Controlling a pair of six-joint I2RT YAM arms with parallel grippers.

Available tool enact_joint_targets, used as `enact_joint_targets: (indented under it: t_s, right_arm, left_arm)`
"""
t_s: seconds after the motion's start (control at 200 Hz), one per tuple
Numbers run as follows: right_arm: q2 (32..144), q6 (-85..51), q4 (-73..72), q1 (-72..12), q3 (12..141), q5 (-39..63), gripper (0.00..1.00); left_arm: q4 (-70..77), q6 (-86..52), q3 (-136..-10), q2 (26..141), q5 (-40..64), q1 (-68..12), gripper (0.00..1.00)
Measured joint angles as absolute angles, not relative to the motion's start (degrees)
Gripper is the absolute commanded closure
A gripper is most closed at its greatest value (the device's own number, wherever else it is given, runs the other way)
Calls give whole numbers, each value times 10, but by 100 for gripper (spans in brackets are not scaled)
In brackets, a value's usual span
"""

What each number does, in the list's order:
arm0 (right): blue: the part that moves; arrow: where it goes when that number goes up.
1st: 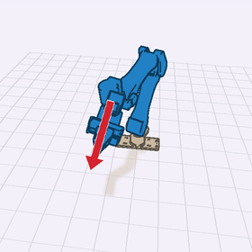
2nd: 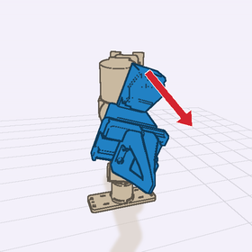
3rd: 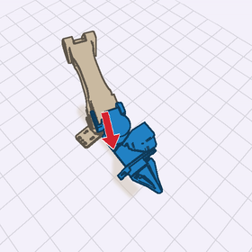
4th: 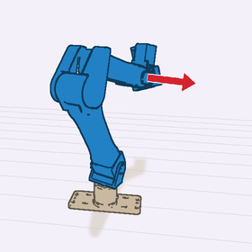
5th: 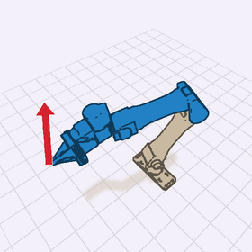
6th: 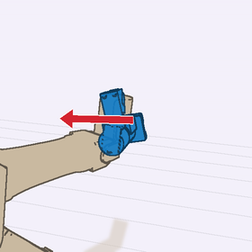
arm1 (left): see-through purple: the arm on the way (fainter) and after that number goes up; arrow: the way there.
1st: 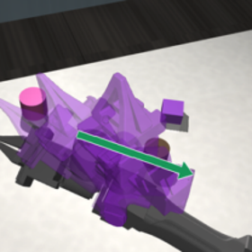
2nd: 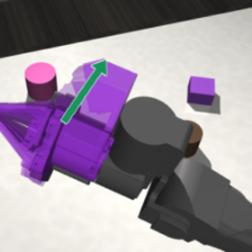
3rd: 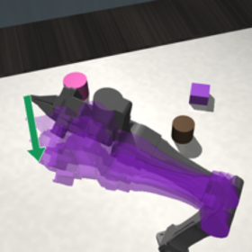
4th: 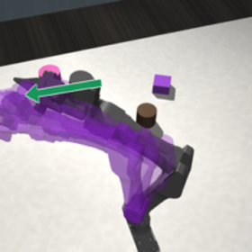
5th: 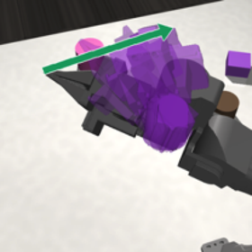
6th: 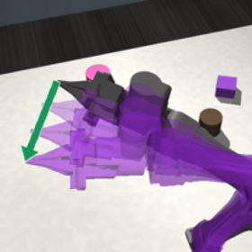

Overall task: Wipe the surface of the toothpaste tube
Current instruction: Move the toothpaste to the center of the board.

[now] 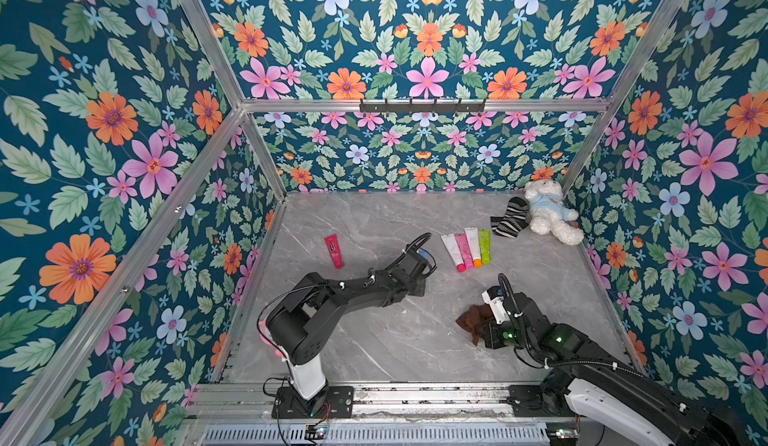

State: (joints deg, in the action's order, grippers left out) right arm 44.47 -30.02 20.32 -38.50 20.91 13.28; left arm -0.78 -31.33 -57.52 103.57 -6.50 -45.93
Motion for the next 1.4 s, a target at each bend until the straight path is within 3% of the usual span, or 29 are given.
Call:
enact_joint_targets:
  t_s: [0.255,0.49,0.865,1.4]
  right_arm:
    - [444,-300,203,-385,208,136,100]
    - [447,-300,203,-385,208,142,100]
    - [450,-300,201,-385,208,145,100]
    - [448,-300,198,-385,208,145,100]
  left_arm:
    - [38,-358,-667,1132,-49,-442,78]
    - [59,-377,-677,1149,-2,-441,46]
    - [65,-367,-670,1106,46,-415,20]
    - [81,-321,-740,1194,164,-376,17]
